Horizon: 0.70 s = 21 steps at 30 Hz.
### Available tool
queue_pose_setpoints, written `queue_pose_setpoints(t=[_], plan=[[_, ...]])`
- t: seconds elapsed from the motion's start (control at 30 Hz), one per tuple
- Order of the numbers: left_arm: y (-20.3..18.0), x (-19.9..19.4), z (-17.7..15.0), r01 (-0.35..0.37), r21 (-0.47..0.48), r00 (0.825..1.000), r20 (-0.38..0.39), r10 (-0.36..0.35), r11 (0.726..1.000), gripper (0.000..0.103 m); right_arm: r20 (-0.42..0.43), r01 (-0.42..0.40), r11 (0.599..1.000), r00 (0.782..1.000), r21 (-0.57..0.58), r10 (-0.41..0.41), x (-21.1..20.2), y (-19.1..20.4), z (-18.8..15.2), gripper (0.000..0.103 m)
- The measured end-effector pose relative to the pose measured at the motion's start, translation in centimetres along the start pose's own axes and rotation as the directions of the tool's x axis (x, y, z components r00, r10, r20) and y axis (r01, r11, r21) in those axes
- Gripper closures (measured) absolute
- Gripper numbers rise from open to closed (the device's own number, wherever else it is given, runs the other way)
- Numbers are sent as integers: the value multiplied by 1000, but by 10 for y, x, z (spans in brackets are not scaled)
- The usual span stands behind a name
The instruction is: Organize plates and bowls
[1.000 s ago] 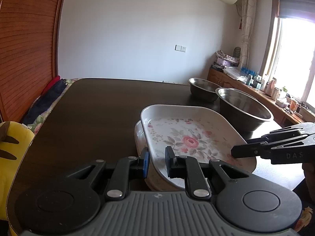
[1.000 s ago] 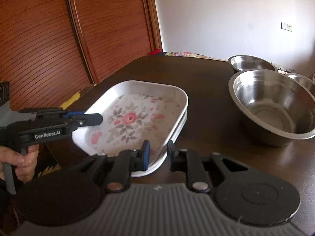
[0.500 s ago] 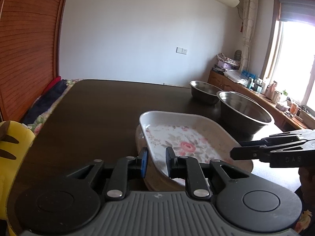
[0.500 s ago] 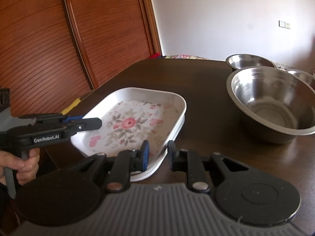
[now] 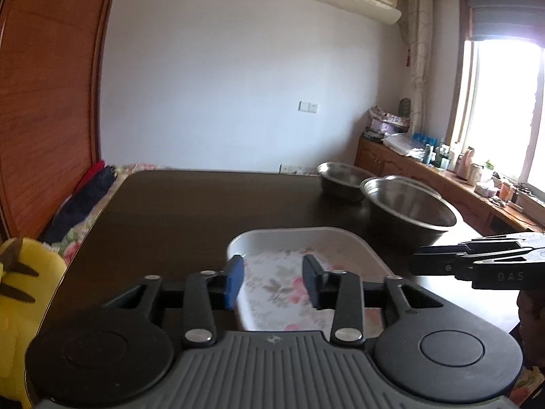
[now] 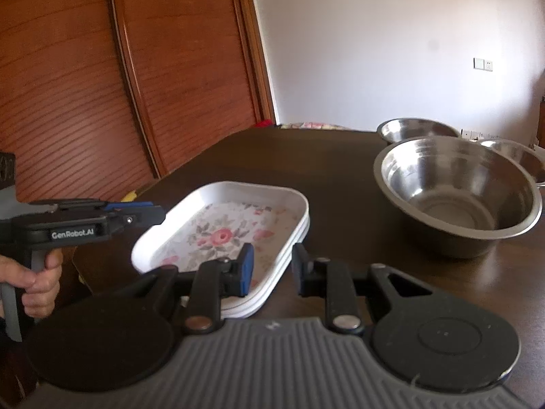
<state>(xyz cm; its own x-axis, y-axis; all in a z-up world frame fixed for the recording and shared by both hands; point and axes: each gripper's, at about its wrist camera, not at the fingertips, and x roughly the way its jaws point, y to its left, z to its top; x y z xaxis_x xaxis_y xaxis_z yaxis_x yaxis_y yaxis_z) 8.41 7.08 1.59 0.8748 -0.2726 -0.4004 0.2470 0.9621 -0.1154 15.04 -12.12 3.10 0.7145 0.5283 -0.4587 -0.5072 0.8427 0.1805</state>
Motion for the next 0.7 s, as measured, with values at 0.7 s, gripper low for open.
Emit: queue_pose_setpoints(t=[0.7], plan=[[-80,15,2,65,120,995,64,-73,991,13,175,109,992,978,59,-118,-74,-47,-17,74]])
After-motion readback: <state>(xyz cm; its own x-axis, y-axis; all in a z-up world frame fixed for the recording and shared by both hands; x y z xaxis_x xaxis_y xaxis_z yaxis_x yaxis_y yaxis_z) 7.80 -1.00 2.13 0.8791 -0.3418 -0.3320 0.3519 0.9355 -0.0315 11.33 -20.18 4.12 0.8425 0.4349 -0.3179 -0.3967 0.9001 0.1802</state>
